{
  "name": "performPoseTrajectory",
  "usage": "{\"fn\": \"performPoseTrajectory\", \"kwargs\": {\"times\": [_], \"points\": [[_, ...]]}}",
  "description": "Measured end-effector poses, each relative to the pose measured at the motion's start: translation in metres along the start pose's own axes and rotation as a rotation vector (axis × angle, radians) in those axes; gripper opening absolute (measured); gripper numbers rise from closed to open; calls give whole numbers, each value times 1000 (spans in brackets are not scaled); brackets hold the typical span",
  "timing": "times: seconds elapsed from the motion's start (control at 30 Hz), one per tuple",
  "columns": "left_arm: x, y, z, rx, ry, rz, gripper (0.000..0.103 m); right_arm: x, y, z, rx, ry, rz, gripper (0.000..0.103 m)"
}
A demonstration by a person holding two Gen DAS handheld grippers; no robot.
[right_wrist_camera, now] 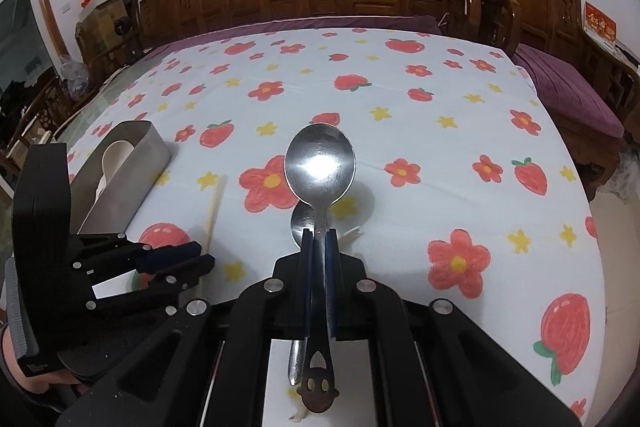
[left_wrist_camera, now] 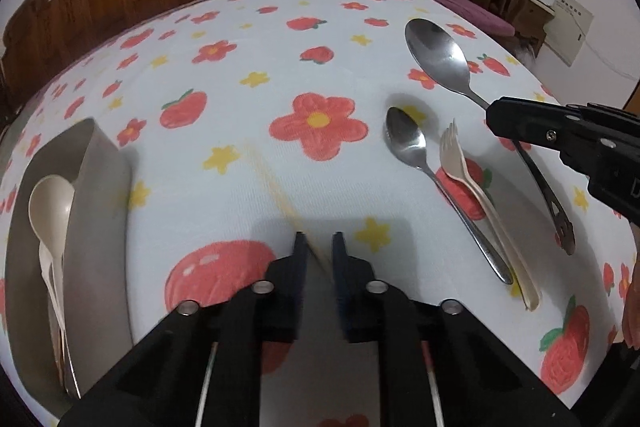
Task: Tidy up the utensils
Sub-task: 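Grasp a bamboo chopstick with the left tool while the right lifts the spoon, then carry the chopstick over the steel tray and open the left tool to drop it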
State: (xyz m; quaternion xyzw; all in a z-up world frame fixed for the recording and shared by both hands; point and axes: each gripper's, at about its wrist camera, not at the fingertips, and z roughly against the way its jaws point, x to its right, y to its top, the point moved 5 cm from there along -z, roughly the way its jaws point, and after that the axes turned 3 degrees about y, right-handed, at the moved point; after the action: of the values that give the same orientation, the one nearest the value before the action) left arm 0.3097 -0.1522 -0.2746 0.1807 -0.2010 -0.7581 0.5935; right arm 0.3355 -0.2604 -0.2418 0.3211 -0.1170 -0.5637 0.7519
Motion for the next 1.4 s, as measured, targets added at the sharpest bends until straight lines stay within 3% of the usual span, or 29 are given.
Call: {"fn": "performPoseTrajectory", "kwargs": {"times": [0.1, 0.33, 0.7, 1.07, 1.4], "points": [[-3, -2, 2, -12, -5, -1, 4, -5, -1, -1, -3, 6, 8, 7], [-11, -10, 10, -28, -9, -4, 4, -18, -9, -4, -28, 24, 20, 7], [-28, -5, 47, 34, -7, 10, 4, -42, -21, 2, -43, 31, 52, 7], [-44, 5, 80, 98, -23, 22, 4, -67, -18, 20, 2, 63, 74, 7], [-79, 10, 100, 136, -20, 37, 4, -108, -15, 29, 22, 102, 137, 7]]}}
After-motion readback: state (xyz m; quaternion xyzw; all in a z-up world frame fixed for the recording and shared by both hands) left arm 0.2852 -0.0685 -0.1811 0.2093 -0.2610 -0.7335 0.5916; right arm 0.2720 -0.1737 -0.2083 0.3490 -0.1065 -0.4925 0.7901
